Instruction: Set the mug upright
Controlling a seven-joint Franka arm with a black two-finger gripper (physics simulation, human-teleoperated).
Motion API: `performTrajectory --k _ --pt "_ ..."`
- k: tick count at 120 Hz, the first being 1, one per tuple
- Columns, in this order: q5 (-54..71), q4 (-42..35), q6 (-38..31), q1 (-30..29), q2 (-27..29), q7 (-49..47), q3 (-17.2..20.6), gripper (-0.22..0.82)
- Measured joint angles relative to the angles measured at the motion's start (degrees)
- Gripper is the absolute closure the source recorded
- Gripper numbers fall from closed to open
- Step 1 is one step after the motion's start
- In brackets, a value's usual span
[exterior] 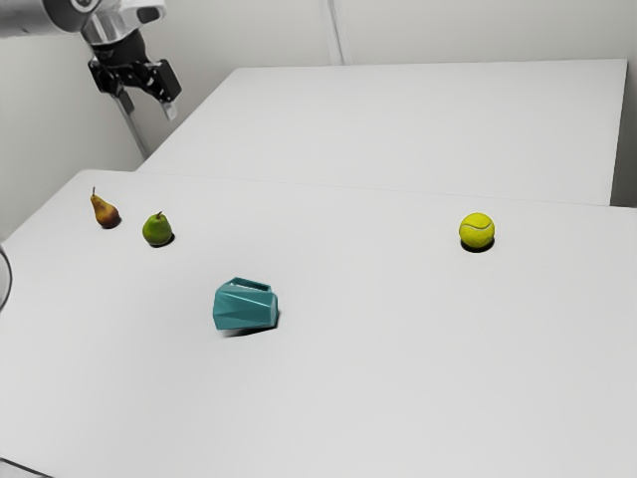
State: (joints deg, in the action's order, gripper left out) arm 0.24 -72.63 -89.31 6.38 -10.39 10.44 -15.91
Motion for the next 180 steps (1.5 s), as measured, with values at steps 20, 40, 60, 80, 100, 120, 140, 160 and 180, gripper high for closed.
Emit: performTrajectory --k 20,40,60,80,100,120,140,160,180 --pt "-4.22 -4.48 2.04 0.7 2.67 -0.43 -0.79 0.02" --pt "-15.38 -26.54 -1.92 -1.57 7.93 1.04 -8.1 0.02" --pt "-29.37 -42.43 -8.36 -6.72 10.01 8.35 -12.01 0.02" --pt "-45.84 -58.93 -14.64 -9.99 13.37 21.2 -13.44 0.02" --pt "-57.92 -64.72 -18.71 -4.63 13.44 32.37 -13.45 0.02" --pt "-67.44 -69.18 -21.27 -4.54 13.13 40.66 -13.49 0.02" --pt "-71.66 -69.41 -23.41 -5.3 12.14 46.47 -13.39 0.02" --pt "-74.16 -69.42 -24.29 -4.94 9.76 50.82 -13.27 0.02" --pt "-76.19 -69.42 -24.74 -4.06 9.45 54.14 -12.87 0.02"
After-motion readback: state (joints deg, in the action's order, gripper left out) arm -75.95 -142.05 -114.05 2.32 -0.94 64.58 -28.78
